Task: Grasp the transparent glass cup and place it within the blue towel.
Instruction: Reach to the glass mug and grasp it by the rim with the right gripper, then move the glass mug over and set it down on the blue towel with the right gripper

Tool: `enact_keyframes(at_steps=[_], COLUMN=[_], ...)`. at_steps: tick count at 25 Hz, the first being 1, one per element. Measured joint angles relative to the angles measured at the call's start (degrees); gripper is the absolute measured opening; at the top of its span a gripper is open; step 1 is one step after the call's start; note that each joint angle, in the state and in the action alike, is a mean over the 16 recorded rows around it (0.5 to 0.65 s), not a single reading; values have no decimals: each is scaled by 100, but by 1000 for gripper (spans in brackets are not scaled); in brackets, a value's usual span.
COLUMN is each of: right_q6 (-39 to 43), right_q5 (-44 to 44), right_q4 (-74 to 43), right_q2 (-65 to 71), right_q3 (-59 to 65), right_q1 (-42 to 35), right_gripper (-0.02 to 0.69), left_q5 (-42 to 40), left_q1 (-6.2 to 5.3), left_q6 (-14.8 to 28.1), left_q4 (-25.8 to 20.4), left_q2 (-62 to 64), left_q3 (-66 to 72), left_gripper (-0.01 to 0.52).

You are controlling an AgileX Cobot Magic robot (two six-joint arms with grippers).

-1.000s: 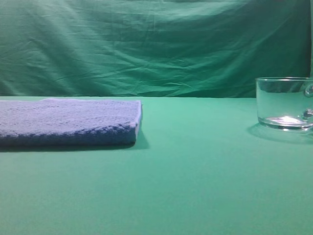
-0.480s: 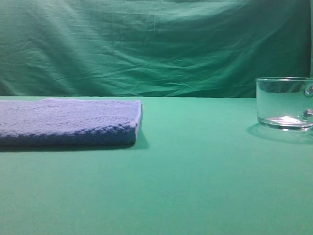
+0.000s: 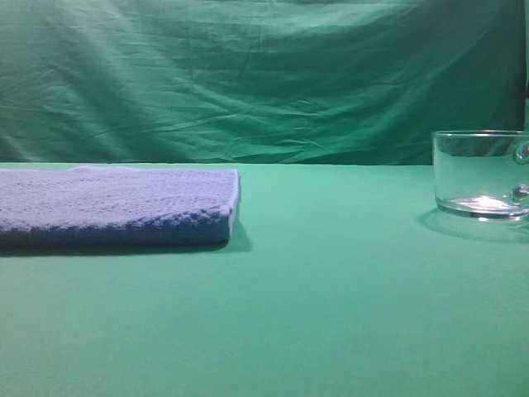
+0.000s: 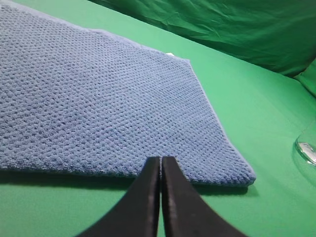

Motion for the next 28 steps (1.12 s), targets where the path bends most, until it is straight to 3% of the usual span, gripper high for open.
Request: enact_keyframes(at_steps=[9,14,28], right_q6=[-233,-350,-403], right_q5=[-620,-592,112], right_q4=[-2,-9,-20], right_q2=[555,663,1963], right_q3=[-136,-522,-3606], right_q1=[21,182,1903], right_gripper=[216,122,99], left_q5=[0,0,0], left_q1=[0,0,0], left_q6=[0,0,0], left_q4=[0,0,0], left_q2=[0,0,0], left_q3=[0,0,0], left_gripper=[0,0,0])
